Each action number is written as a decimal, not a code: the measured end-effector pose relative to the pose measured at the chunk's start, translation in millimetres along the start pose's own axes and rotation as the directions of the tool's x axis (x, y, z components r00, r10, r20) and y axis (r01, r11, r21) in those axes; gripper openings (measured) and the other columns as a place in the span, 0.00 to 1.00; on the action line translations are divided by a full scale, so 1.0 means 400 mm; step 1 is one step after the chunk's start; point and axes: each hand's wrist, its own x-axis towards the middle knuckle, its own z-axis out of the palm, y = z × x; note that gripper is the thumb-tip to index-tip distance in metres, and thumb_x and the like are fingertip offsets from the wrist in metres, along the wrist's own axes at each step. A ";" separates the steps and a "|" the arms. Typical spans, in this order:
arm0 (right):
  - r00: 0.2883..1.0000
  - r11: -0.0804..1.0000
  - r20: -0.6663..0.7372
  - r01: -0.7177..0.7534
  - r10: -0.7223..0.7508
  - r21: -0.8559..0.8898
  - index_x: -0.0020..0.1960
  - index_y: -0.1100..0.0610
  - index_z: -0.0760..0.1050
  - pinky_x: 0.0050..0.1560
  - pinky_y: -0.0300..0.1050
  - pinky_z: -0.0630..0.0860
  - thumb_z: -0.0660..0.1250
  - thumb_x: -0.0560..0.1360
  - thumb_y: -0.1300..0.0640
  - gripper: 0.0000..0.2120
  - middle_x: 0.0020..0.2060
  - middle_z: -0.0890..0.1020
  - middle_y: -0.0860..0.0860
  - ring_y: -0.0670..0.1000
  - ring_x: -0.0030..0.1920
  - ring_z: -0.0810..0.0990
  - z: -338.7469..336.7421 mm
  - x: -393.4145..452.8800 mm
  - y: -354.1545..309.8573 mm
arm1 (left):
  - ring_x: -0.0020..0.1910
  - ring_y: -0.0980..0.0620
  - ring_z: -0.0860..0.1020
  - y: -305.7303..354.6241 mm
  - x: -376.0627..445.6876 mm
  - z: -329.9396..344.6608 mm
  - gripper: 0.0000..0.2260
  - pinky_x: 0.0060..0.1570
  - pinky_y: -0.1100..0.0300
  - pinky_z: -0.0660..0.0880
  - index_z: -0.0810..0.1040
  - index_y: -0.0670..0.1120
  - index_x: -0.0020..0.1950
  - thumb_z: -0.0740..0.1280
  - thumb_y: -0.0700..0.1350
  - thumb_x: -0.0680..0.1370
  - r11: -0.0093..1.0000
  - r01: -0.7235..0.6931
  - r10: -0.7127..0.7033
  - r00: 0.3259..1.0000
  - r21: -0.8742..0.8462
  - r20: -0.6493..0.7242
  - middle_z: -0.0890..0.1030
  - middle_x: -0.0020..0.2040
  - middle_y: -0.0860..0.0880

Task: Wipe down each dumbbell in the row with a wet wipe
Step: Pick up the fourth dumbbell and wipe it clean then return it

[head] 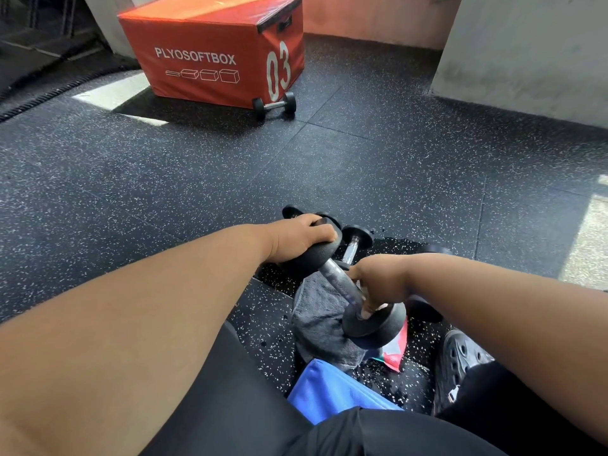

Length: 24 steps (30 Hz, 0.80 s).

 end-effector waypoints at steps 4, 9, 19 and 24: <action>0.998 0.998 0.054 -0.019 0.016 0.059 0.57 0.41 0.82 0.42 0.41 0.72 0.82 0.71 0.54 0.18 0.37 0.83 0.44 0.45 0.39 0.78 -0.035 -0.012 0.029 | 0.60 0.43 0.77 -0.003 0.004 0.000 0.30 0.44 0.59 0.70 0.63 0.59 0.84 0.64 0.62 0.83 1.000 0.000 0.000 1.000 -0.012 0.001 0.74 0.68 0.45; 0.985 0.857 -0.108 -0.062 0.136 0.512 0.59 0.46 0.84 0.49 0.41 0.75 0.82 0.73 0.56 0.17 0.46 0.87 0.45 0.44 0.45 0.83 -0.040 -0.035 0.124 | 0.62 0.43 0.77 0.005 -0.001 -0.003 0.41 0.47 0.57 0.71 0.63 0.60 0.83 0.63 0.70 0.71 1.000 -0.003 0.003 1.000 0.002 0.014 0.74 0.70 0.45; 0.971 0.308 0.029 -0.103 0.236 0.946 0.60 0.55 0.78 0.23 0.39 0.72 0.64 0.85 0.67 0.09 0.38 0.78 0.55 0.49 0.31 0.79 -0.006 -0.002 0.152 | 0.71 0.44 0.74 0.044 -0.006 0.009 0.44 0.65 0.50 0.68 0.61 0.62 0.85 0.63 0.72 0.70 0.985 -0.121 0.120 0.993 0.120 0.014 0.73 0.79 0.47; 0.958 0.500 -0.084 -0.067 0.274 0.864 0.54 0.54 0.86 0.27 0.40 0.63 0.67 0.79 0.61 0.10 0.32 0.74 0.53 0.48 0.26 0.68 0.013 -0.006 0.130 | 0.71 0.47 0.73 0.072 0.006 0.013 0.42 0.63 0.54 0.65 0.62 0.60 0.85 0.64 0.71 0.72 0.983 -0.141 0.140 0.990 0.115 0.016 0.71 0.80 0.48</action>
